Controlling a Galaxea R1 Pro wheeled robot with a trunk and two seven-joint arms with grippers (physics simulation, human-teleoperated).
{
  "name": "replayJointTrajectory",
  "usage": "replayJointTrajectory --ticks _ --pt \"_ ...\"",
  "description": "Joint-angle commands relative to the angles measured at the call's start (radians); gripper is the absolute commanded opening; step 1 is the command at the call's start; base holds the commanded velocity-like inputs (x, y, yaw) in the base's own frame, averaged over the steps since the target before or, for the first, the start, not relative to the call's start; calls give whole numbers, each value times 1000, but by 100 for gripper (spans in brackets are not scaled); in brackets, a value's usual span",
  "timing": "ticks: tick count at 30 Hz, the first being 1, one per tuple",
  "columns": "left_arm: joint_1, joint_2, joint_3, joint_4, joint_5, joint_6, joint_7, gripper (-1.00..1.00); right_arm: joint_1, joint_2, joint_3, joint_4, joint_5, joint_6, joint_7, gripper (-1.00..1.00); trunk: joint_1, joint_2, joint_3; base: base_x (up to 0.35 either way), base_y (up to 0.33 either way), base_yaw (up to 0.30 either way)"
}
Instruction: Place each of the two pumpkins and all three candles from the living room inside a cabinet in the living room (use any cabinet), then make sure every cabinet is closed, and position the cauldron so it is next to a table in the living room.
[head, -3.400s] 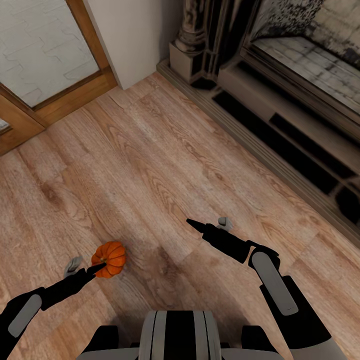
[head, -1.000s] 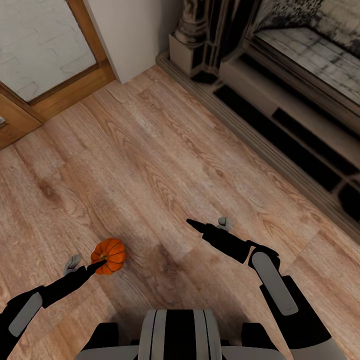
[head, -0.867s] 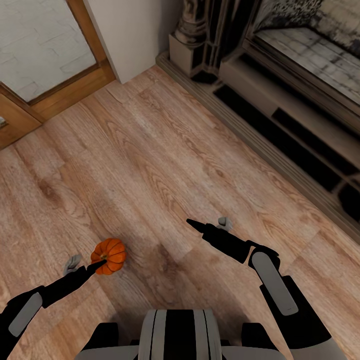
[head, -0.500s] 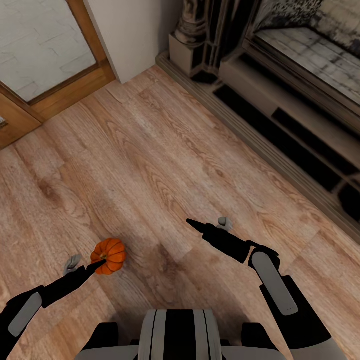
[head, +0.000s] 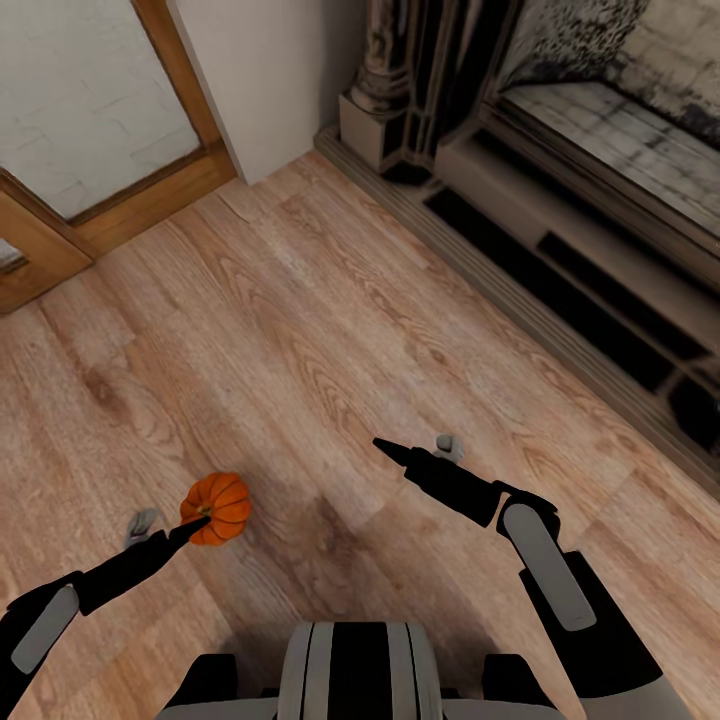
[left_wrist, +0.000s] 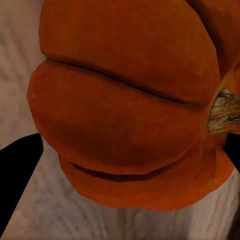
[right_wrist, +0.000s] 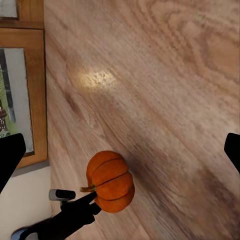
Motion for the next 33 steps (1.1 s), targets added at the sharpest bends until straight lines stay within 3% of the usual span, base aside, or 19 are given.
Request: replayJointTrajectory --ticks 1,5,6,9,15,20,24,26,33 --pt "0 1 0 0 5 7 0 -100 0 -1 0 2 2 3 3 100 -1 0 4 0 0 0" --pt "1 9 5 2 8 10 -62 -100 0 0 -10 22 1 3 5 100 -2 1 19 0 0 0" --pt "1 23 13 4 8 16 -102 -100 0 0 -19 27 3 3 6 100 -3 1 23 0 0 0" --pt "1 37 24 5 11 27 -130 -100 0 0 -24 29 5 3 5 100 -4 2 34 0 0 0" --pt "1 42 37 -16 9 130 -133 -100 0 0 -27 63 2 3 7 100 -7 3 58 0 0 0" --pt "1 41 39 -66 10 176 -131 -100 0 0 -27 73 1 3 10 100 -7 3 58 0 0 0" --pt "-4 58 49 -99 1 367 -123 -100 0 0 -27 78 1 3 11 100 -7 4 62 0 0 0" --pt "-4 64 53 -119 -2 404 -122 -100 0 0 -27 79 1 2 11 100 -8 4 69 0 0 0" --pt "-5 69 72 -131 7 427 -123 -100 0 1 -27 79 4 1 11 100 -11 6 96 0 0 0"
